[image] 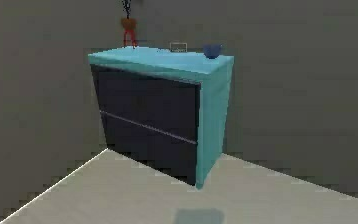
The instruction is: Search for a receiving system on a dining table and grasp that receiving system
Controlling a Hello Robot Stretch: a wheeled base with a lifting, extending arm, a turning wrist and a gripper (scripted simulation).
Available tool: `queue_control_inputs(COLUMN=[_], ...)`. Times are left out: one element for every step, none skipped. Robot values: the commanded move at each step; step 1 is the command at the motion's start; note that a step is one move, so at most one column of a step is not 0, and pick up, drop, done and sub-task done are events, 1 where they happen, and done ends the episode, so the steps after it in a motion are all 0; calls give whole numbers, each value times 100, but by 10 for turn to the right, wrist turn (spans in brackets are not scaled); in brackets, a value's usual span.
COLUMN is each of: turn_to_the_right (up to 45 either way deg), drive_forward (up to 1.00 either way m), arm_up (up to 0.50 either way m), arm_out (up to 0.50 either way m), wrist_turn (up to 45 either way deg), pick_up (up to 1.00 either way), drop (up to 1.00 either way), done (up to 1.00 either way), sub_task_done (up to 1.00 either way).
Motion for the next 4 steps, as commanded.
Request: queue_control_inputs(turn_to_the_right=[450, 450, 450, 270], drive_forward=[0, 0, 0, 0], arm_up=[0, 0, 0, 0], arm_out=[0, 0, 0, 0], wrist_turn=[0, 0, 0, 0], pick_up=[0, 0, 0, 0], drop=[0, 0, 0, 0], done=[0, 0, 0, 0], sub_task_done=[0, 0, 0, 0])
